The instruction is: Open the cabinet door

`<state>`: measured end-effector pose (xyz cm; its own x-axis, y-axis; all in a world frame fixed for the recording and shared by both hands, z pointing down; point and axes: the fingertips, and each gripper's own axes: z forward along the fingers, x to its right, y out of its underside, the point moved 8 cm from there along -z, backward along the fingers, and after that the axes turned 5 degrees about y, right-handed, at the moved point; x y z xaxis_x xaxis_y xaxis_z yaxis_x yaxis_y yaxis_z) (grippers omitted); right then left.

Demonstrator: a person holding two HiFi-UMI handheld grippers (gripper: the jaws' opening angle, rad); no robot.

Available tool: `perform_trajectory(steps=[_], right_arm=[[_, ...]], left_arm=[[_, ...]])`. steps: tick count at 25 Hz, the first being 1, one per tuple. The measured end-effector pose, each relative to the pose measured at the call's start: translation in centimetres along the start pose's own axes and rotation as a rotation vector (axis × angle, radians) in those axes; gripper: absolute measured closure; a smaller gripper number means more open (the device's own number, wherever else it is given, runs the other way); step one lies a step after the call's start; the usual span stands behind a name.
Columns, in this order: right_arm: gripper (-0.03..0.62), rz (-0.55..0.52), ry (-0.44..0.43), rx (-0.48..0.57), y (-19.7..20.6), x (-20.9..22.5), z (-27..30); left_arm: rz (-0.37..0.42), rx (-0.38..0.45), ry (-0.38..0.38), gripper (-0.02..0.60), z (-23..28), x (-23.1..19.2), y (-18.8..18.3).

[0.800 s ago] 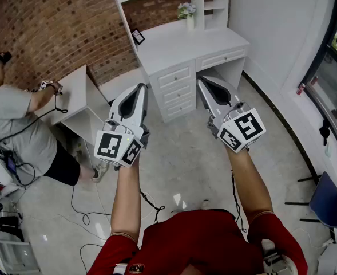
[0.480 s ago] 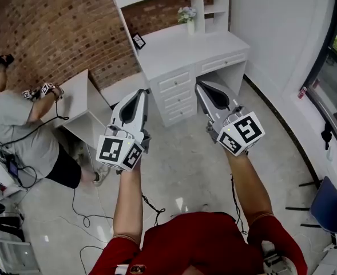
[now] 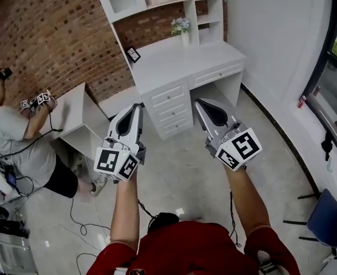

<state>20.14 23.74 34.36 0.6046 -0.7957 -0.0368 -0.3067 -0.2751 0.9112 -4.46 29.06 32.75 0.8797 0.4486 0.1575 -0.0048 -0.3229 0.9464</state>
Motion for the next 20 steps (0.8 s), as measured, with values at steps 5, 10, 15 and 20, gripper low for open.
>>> perform_trajectory(steps=[5, 10, 15, 20], right_arm=[[0.583, 0.017, 0.002, -0.006, 1.0, 2.9, 1.3], [0.583, 0.015, -0.013, -0.026, 3.1, 4.9, 5.9], [0.583, -0.004, -0.025, -0.024, 4.9, 7.5, 12.4], [0.583, -0.048, -0.032, -0.022, 6.8, 10.5, 21.3]], left_arm=[[0.013, -0.007, 0.004, 0.581, 3.0, -1.2, 0.6], [0.018, -0.009, 0.009, 0.581, 6.1, -5.5, 2.0], [0.014, 0.02, 0.013, 0.581, 9.7, -11.4, 4.3], [0.002, 0.049, 0.026, 0.581, 14.2, -19.3, 6.4]])
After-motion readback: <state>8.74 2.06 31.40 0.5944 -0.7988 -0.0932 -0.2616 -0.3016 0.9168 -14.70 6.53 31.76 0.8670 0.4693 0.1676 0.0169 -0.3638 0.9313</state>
